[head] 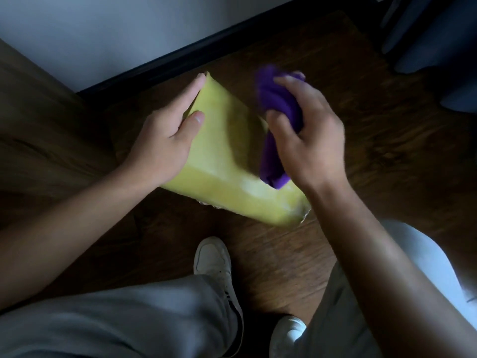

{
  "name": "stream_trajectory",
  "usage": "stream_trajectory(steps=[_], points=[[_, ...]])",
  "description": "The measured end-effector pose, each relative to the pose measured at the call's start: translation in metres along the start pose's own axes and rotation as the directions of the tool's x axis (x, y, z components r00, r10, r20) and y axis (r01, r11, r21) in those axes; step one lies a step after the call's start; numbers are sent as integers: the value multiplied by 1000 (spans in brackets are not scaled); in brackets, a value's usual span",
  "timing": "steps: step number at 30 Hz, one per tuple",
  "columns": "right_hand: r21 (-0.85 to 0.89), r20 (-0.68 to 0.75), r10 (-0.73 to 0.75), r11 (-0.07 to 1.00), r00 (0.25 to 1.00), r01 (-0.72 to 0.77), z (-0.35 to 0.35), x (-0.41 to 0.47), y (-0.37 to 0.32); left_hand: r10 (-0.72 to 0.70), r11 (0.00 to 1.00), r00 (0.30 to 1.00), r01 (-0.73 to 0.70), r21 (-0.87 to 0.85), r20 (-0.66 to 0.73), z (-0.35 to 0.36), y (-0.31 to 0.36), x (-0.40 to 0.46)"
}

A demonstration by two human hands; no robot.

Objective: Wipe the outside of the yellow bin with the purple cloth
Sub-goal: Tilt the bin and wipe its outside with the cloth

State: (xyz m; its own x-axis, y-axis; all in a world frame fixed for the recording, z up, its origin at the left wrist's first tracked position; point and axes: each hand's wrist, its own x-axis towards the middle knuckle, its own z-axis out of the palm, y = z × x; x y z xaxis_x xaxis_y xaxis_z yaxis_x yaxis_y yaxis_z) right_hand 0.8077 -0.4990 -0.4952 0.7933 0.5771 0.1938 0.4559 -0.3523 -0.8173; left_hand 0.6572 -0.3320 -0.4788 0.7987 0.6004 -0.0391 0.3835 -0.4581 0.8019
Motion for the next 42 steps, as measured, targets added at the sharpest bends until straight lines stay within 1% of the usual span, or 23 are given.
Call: stream_trajectory(steps=[3, 6, 9, 11, 14, 16, 18, 22, 27, 32, 36, 37, 39, 42], points=[[-50, 76, -96, 994, 992, 100, 29, 16, -29, -20, 997, 1000, 19, -72, -17, 2, -3, 3], [-108, 108, -88, 989, 990, 100, 59, 7, -38, 2, 999, 999, -4, -40, -51, 2, -6, 5], [-153, 59, -44, 987, 997, 53, 76, -5, -35, 44, 999, 997, -42, 23, -61, 3, -5, 4], [-172, 31, -43, 984, 999, 48, 79, -9, -30, 60, 997, 996, -57, 43, -62, 1, -5, 2], [-213, 19, -62, 975, 998, 64, 80, -9, -22, 40, 998, 997, -36, 59, -68, -1, -5, 1], [-237, 1, -41, 971, 999, 40, 78, -6, -12, 24, 998, 997, -20, 59, -77, -2, -7, 0], [-253, -15, 0, 967, 1000, -3, 74, -4, 4, 1, 999, 997, 2, 50, -71, -3, -10, 0], [-305, 1, 125, 945, 992, -119, 60, -7, 43, -24, 1000, 999, 24, 4, -35, -5, -9, 1], [-356, -18, 270, 898, 963, -258, 37, -14, 86, -43, 999, 998, 42, -24, -55, -3, -2, 5], [-367, -47, 430, 832, 901, -416, 25, -11, 111, -59, 998, 998, 58, -23, -38, -2, 3, 11], [-301, -80, 574, 765, 815, -569, 11, -12, 133, -62, 998, 996, 63, 12, -62, -2, 3, 12], [-286, -94, 579, 764, 810, -579, 8, -13, 133, -63, 998, 996, 64, 16, -60, -2, 2, 12], [-261, -135, 532, 795, 836, -548, 5, -15, 123, -54, 998, 997, 55, 20, -57, 0, 1, 12], [-154, -199, 363, 906, 910, -395, 2, -12, 89, -52, 997, 998, 54, 48, -41, 4, 3, 11]])
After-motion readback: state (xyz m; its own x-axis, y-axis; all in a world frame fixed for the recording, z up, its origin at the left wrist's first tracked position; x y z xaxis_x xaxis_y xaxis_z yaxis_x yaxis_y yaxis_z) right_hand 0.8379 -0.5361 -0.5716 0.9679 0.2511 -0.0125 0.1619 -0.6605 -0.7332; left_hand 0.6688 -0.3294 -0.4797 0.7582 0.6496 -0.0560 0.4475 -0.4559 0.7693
